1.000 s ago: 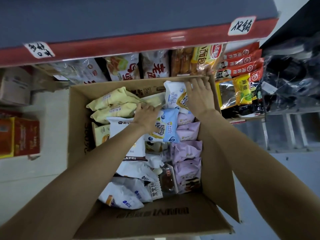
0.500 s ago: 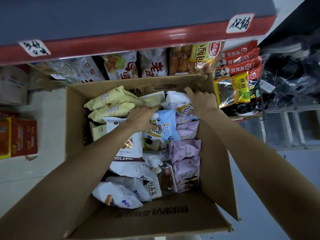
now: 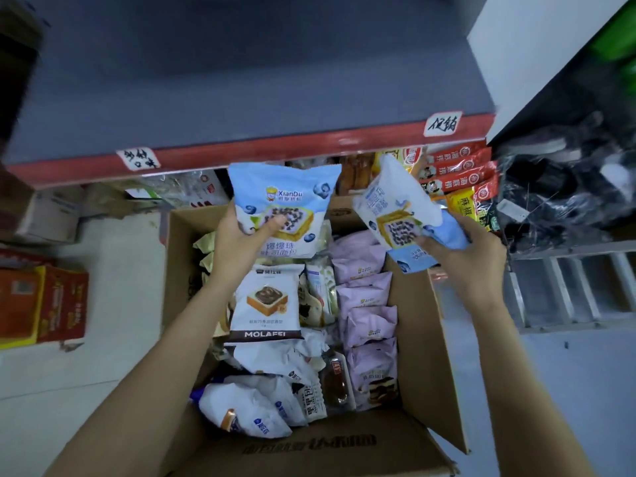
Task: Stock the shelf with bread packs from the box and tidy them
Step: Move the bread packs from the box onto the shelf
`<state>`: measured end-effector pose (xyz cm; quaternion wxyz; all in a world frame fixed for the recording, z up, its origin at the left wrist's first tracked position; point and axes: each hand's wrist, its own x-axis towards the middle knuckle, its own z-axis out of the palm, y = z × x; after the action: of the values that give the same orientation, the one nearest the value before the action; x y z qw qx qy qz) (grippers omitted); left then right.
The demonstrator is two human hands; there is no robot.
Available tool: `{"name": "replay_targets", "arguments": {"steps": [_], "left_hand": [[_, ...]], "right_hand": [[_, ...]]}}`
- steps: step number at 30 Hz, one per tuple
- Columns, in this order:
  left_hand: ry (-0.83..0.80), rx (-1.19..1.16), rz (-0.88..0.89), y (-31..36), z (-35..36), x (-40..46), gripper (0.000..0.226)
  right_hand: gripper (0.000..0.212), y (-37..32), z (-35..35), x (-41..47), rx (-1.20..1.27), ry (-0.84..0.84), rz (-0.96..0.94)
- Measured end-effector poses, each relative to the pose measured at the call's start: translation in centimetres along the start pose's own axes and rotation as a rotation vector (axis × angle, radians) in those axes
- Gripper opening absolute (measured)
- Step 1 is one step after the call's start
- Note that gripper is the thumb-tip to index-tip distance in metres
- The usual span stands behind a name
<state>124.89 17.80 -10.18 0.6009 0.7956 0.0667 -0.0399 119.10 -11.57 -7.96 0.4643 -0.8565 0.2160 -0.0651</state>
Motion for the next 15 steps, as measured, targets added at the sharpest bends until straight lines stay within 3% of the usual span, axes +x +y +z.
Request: {"name": "replay_targets", "arguments": {"steps": [7,11,15], "left_hand": [[0.124,-0.058,0.098,7.9,-6.2,-3.2,0.033],[0.195,-0.097,0.212,13.4,-9.4,-4.9,0.035],[0.225,-0.091,0.347,18.8,-12.9,-6.1,0.040]], "right_hand": [[0.022,-9.3,-3.4,-1.6,0.176,-0.040,-0.153],[0.029,-14.7,-3.9,-2.6,0.102,-0.108,-0.358],[0.019,-20.6,-5.2,-4.0,0.106,-0.149,-0.484]]}}
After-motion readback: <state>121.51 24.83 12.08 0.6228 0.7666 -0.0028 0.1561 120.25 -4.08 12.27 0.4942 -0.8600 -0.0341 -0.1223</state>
